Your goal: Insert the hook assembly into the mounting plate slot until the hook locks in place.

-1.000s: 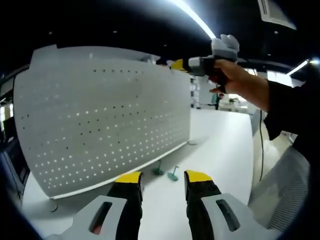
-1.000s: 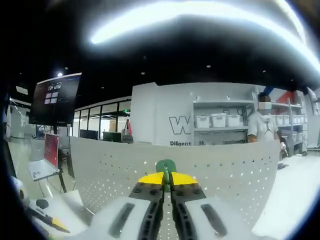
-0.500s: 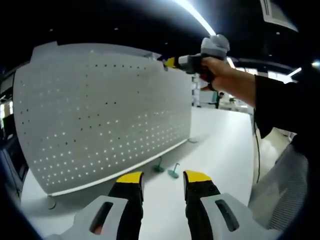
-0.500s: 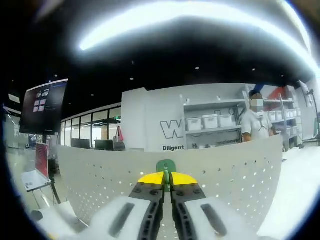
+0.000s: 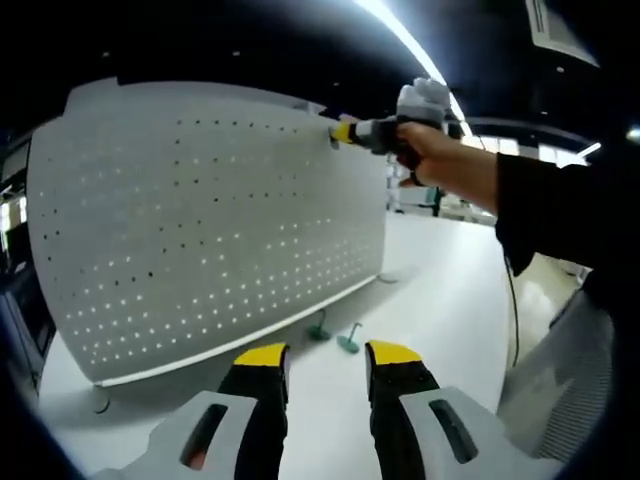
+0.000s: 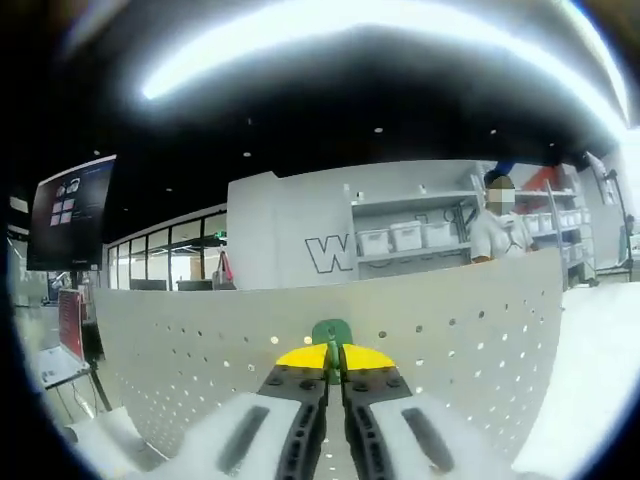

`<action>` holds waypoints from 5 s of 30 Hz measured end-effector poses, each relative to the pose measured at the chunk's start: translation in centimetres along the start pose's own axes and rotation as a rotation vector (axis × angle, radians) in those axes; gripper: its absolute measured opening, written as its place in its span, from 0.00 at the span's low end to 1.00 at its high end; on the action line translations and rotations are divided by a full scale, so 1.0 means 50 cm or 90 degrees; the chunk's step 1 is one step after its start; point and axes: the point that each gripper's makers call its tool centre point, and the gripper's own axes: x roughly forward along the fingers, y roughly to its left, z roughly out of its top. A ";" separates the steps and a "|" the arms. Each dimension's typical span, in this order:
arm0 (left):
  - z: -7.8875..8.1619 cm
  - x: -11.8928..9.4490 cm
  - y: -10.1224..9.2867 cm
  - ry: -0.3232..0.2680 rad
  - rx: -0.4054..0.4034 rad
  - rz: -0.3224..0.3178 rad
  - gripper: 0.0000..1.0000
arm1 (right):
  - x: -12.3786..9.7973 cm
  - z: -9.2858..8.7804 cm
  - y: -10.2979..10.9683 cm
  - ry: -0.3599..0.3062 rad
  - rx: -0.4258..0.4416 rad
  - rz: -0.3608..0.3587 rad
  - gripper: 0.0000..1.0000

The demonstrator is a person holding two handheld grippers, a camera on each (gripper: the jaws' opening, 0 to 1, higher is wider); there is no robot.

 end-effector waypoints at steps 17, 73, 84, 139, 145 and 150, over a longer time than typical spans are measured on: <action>-0.008 0.001 0.007 0.008 -0.005 0.004 0.30 | 0.009 -0.016 -0.012 -0.001 -0.001 -0.015 0.01; -0.014 0.002 0.012 0.012 -0.012 0.004 0.29 | 0.015 -0.018 -0.011 -0.083 -0.025 -0.020 0.00; -0.016 0.003 0.013 0.012 -0.014 0.005 0.29 | 0.017 -0.022 -0.009 -0.076 -0.057 -0.022 0.00; 0.001 -0.004 0.015 -0.007 -0.004 0.010 0.30 | -0.047 -0.033 -0.022 0.001 -0.096 -0.008 0.41; -0.002 -0.005 0.016 -0.005 -0.002 0.010 0.30 | -0.076 -0.044 -0.026 0.011 -0.103 -0.005 0.41; -0.002 -0.005 0.014 -0.005 0.001 0.010 0.30 | -0.104 -0.064 -0.031 0.028 -0.105 -0.002 0.41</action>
